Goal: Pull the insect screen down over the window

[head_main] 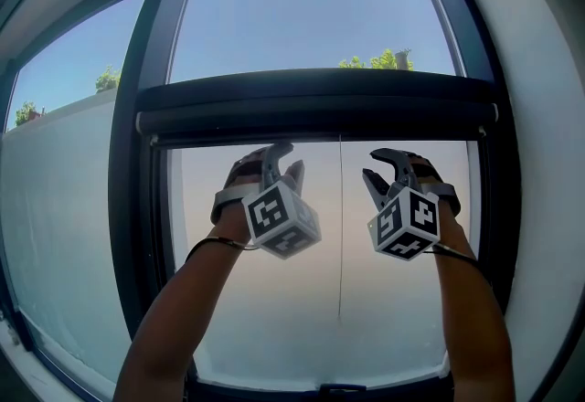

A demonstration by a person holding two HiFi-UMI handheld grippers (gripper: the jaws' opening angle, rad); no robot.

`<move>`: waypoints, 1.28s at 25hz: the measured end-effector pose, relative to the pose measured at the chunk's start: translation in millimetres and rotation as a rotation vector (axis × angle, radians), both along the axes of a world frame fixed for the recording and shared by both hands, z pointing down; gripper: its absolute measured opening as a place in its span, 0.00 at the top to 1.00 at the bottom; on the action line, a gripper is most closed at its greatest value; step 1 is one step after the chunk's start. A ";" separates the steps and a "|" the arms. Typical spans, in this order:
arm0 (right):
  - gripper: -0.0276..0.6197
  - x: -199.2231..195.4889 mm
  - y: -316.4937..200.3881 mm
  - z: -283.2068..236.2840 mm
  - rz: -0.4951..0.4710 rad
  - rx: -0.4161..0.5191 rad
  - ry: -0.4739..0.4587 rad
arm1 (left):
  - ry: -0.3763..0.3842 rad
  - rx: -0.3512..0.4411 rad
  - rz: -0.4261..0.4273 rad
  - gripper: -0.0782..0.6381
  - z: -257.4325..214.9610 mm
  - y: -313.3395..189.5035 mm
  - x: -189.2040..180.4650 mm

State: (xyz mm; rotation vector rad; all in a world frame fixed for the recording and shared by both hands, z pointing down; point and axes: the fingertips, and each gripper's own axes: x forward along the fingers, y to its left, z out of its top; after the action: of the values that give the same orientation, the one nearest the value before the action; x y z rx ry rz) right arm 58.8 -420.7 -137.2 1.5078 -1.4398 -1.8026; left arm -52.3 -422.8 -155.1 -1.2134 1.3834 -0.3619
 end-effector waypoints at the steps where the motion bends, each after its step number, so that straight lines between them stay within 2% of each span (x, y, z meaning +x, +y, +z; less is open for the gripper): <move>1: 0.78 -0.5 -3.3 -2.9 0.023 0.008 0.023 | -0.025 0.008 -0.024 0.73 -1.2 -1.6 1.0; 4: 0.73 0.4 -10.7 -14.2 0.093 0.038 0.082 | -0.085 0.038 -0.090 0.72 -5.5 -6.3 2.4; 13: 0.71 1.4 -25.7 -40.2 0.239 0.075 0.187 | -0.184 0.109 -0.217 0.70 -28.6 -20.7 19.1; 20: 0.71 3.8 -35.8 -38.0 0.315 0.044 0.240 | -0.205 0.116 -0.284 0.69 -33.6 -35.5 25.9; 23: 0.71 4.5 -43.5 -42.5 0.339 0.068 0.253 | -0.206 0.101 -0.294 0.69 -34.4 -41.4 24.4; 32: 0.70 3.9 -45.3 -44.8 0.352 0.040 0.237 | -0.232 0.019 -0.326 0.69 -34.4 -42.8 23.3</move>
State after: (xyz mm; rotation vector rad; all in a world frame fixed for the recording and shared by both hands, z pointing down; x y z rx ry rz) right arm 62.7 -466.0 -181.9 1.4059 -0.9648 -1.7293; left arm -29.0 -465.6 -189.4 -0.8972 1.3766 -0.6943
